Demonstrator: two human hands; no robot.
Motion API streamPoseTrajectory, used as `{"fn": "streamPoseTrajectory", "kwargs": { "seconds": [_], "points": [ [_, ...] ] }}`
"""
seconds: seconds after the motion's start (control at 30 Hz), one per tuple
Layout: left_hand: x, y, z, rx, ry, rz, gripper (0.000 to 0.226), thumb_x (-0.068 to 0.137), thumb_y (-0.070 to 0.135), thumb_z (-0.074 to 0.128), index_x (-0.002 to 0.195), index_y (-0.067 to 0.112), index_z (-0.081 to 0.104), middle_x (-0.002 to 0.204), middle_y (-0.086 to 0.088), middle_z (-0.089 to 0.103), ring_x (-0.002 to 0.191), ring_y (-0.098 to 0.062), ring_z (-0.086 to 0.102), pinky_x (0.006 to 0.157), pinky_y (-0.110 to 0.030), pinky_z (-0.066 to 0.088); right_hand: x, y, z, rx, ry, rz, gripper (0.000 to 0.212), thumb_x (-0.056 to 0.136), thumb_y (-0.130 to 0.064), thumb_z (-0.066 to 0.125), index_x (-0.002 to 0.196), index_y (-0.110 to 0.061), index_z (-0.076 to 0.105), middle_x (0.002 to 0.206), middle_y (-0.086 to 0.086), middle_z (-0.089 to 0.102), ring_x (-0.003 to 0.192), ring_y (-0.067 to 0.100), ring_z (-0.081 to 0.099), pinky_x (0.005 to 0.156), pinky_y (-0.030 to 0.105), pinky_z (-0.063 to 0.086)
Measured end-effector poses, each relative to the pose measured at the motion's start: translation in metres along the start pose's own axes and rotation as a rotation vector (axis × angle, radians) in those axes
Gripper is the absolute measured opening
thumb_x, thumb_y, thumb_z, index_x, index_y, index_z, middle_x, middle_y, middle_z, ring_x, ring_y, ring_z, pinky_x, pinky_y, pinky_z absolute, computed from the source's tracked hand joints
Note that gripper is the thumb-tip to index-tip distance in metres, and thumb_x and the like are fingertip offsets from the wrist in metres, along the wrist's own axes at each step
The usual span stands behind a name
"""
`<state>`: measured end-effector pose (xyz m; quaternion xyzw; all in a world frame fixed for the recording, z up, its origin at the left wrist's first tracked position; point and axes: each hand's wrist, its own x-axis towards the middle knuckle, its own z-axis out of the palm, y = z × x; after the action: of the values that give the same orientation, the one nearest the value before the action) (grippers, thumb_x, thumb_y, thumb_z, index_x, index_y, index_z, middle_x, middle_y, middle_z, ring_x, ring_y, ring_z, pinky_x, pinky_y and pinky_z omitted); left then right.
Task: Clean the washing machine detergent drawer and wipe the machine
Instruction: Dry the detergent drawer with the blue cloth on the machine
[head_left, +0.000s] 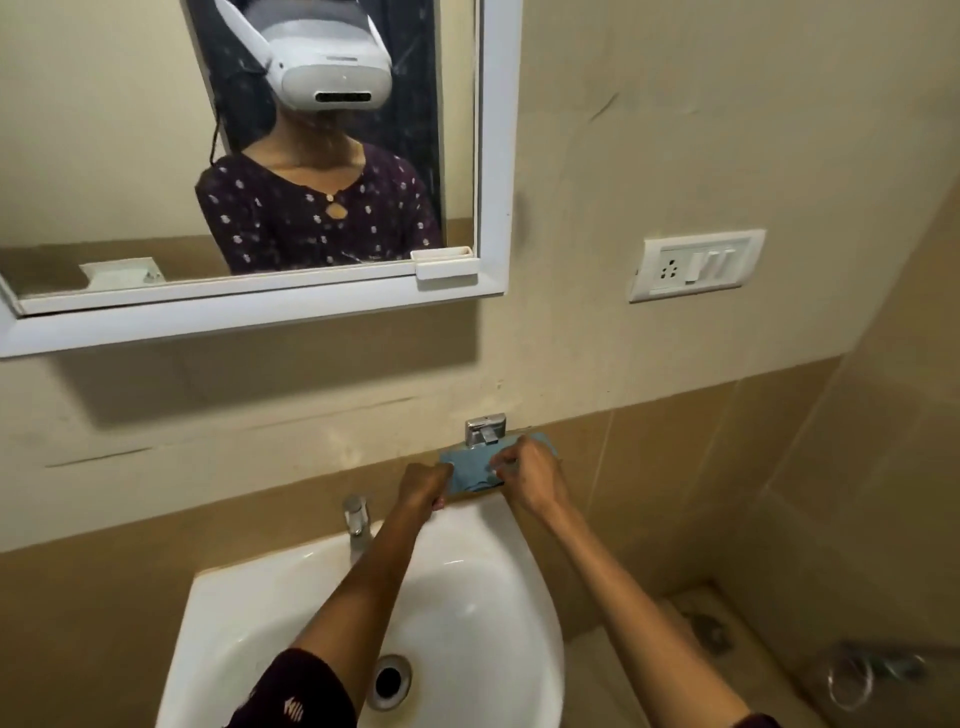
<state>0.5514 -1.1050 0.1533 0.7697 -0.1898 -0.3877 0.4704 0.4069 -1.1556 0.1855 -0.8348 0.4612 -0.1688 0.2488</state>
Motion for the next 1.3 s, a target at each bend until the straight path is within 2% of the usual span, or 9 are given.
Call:
{"fn": "streamPoseTrajectory", "kwargs": {
  "seconds": [0.23,0.47,0.5,0.6,0.63,0.73,0.93,1.1,1.3],
  "points": [
    [0.015,0.01,0.008,0.015,-0.02,0.021,0.034,0.09,0.015,0.059,0.11,-0.013,0.059,0.087,-0.014,0.056,0.057,-0.017,0.049,0.045,-0.022,0.036,0.026,0.007,0.029,-0.115,-0.052,-0.137,0.019,0.085,-0.018,0.064,0.101,-0.014,0.073,0.106,0.009,0.064,0.101,0.023,0.058,0.083,0.028,0.044],
    [0.002,0.027,0.005,-0.134,-0.093,0.092,0.014,0.097,0.014,0.042,0.094,0.007,0.054,0.101,-0.017,0.057,0.076,-0.019,0.053,0.056,-0.022,0.043,0.028,0.0,0.0,0.133,0.243,-0.18,0.017,0.088,-0.013,0.061,0.097,-0.009,0.074,0.094,0.008,0.068,0.084,0.023,0.06,0.07,0.029,0.045],
    [-0.003,0.031,0.009,-0.206,-0.048,0.096,0.016,0.097,0.012,0.039,0.088,0.01,0.053,0.1,-0.018,0.058,0.079,-0.022,0.055,0.056,-0.023,0.046,0.025,-0.007,-0.008,0.191,0.321,-0.176,0.017,0.087,-0.013,0.063,0.098,-0.009,0.074,0.091,0.008,0.068,0.08,0.02,0.058,0.069,0.026,0.045],
    [-0.023,0.044,-0.006,-0.054,0.505,0.146,0.036,0.098,0.004,0.028,0.078,0.015,0.056,0.08,-0.011,0.06,0.078,-0.025,0.058,0.061,-0.026,0.048,0.019,-0.029,-0.032,0.365,0.444,-0.148,0.016,0.086,-0.014,0.064,0.098,-0.009,0.074,0.088,0.006,0.067,0.073,0.012,0.054,0.066,0.02,0.043],
    [-0.028,0.045,-0.017,-0.053,0.468,0.284,0.034,0.097,0.005,0.032,0.074,0.018,0.053,0.077,-0.007,0.058,0.079,-0.024,0.055,0.062,-0.029,0.045,0.018,-0.038,-0.037,0.411,0.442,-0.146,0.016,0.087,-0.014,0.064,0.098,-0.009,0.074,0.089,0.005,0.067,0.074,0.011,0.054,0.067,0.019,0.043],
    [-0.061,0.044,-0.06,-0.007,0.201,0.564,0.024,0.098,0.013,0.041,0.076,0.023,0.043,0.076,-0.001,0.049,0.073,-0.016,0.047,0.058,-0.021,0.038,0.013,-0.067,-0.04,0.551,0.364,-0.156,0.014,0.088,-0.016,0.062,0.098,-0.014,0.073,0.096,0.002,0.068,0.074,0.016,0.061,0.073,0.026,0.051],
    [-0.136,0.008,-0.143,0.134,0.694,0.741,0.006,0.091,0.019,0.047,0.086,0.017,0.044,0.078,0.005,0.05,0.073,-0.019,0.051,0.063,-0.035,0.046,-0.034,-0.146,-0.023,0.79,0.086,-0.334,0.012,0.093,-0.017,0.056,0.099,-0.023,0.065,0.089,0.004,0.068,0.052,0.01,0.064,0.055,0.028,0.052],
    [-0.236,-0.052,-0.211,0.153,1.011,0.563,0.004,0.092,0.008,0.053,0.095,0.007,0.053,0.097,-0.008,0.051,0.087,-0.016,0.052,0.075,-0.023,0.043,-0.1,-0.22,0.005,0.89,-0.127,-0.516,0.022,0.095,-0.017,0.051,0.084,-0.036,0.053,0.081,-0.003,0.064,0.063,0.018,0.068,0.063,0.041,0.057],
    [-0.379,-0.144,-0.275,0.065,1.269,0.078,0.004,0.096,0.011,0.042,0.093,0.009,0.043,0.089,-0.009,0.052,0.086,-0.021,0.049,0.069,-0.027,0.029,-0.209,-0.3,0.044,1.008,-0.578,-0.582,0.028,0.1,-0.013,0.04,0.079,-0.029,0.047,0.073,-0.003,0.058,0.065,0.019,0.064,0.062,0.034,0.054]
  ]
}}
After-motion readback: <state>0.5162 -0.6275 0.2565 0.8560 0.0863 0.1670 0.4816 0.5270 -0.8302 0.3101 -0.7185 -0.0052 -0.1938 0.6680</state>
